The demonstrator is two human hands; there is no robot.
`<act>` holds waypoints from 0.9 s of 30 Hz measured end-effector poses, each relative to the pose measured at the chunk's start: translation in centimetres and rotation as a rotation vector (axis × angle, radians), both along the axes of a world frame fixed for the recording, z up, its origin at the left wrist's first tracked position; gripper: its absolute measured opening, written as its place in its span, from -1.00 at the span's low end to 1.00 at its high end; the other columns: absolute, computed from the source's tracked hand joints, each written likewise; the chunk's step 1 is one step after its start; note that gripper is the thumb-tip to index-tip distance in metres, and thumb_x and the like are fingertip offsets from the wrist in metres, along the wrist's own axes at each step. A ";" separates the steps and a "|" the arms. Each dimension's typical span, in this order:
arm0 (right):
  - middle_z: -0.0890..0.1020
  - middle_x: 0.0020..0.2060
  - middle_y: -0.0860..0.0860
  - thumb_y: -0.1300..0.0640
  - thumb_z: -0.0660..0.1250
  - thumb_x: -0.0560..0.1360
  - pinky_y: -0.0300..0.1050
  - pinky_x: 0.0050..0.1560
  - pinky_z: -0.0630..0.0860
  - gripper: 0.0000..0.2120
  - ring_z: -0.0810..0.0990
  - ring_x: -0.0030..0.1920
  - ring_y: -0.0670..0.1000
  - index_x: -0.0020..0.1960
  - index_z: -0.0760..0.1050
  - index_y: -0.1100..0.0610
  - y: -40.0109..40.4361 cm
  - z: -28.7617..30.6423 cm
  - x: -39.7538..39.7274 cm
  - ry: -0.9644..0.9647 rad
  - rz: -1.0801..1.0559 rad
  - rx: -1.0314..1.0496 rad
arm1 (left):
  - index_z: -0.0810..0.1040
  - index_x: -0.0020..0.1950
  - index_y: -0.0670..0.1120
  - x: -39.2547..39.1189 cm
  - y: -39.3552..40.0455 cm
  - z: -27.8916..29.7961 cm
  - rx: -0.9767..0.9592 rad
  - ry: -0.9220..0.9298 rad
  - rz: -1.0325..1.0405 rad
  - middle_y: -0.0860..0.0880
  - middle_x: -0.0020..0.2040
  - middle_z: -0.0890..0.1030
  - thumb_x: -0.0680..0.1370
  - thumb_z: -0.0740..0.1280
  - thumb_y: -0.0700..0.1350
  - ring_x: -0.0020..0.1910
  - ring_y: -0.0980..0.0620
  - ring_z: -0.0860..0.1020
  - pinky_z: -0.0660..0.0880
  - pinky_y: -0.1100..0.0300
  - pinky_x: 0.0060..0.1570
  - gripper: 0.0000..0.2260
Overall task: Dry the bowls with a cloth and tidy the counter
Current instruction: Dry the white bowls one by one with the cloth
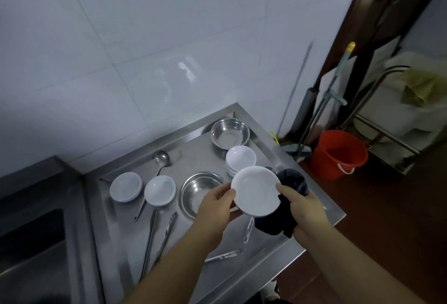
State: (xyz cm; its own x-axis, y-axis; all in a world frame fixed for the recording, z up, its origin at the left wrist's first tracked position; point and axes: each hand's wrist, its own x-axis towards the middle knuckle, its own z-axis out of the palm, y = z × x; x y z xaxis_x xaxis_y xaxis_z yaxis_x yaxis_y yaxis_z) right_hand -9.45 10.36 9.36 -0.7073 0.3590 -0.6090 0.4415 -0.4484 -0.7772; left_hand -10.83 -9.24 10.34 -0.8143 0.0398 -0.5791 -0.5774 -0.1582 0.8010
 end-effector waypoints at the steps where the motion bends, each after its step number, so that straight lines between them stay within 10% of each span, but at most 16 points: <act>1: 0.78 -0.19 0.12 0.22 0.54 0.52 0.04 -0.41 0.66 -0.83 0.78 -0.25 0.15 0.07 0.64 0.07 0.6 -0.1 0.2 -0.017 -0.027 -0.013 | 0.66 0.31 -0.04 -0.2 0.5 -0.4 0.006 -0.017 -0.013 -0.10 0.20 0.72 0.71 0.30 -0.16 0.09 -0.05 0.74 0.71 0.10 -0.02 -0.78; 13: 0.75 -0.07 0.18 0.27 0.59 0.41 0.39 -0.05 0.70 -0.73 0.76 -0.09 0.26 0.03 0.63 0.03 9.4 -6.8 -1.9 -0.253 0.022 0.222 | 0.58 0.24 -0.12 -3.5 8.6 -6.0 -0.066 -0.154 -0.082 -0.15 0.20 0.63 0.68 0.31 -0.25 0.15 -0.12 0.66 0.71 0.15 -0.13 -0.84; 18: 0.69 -0.10 0.07 0.16 0.59 0.39 0.28 0.02 0.70 -0.71 0.70 -0.10 0.16 -0.01 0.53 -0.03 12.4 -10.5 -4.1 -0.354 0.187 0.374 | 0.60 0.20 -0.20 -4.6 11.4 -10.1 -0.078 -0.273 -0.014 -0.21 0.18 0.67 0.65 0.36 -0.28 0.12 -0.14 0.69 0.69 -0.12 0.14 -0.86; 27: 0.56 -0.18 -0.09 0.17 0.50 0.42 0.17 0.02 0.65 -0.59 0.63 -0.08 0.15 0.13 0.38 -0.09 16.1 -14.4 -6.3 -0.451 0.485 0.578 | 0.68 0.16 -0.06 -4.2 15.3 -17.1 -0.285 -0.374 -0.004 -0.06 0.07 0.72 0.62 0.38 -0.20 0.05 -0.07 0.71 0.70 -0.02 0.11 -0.85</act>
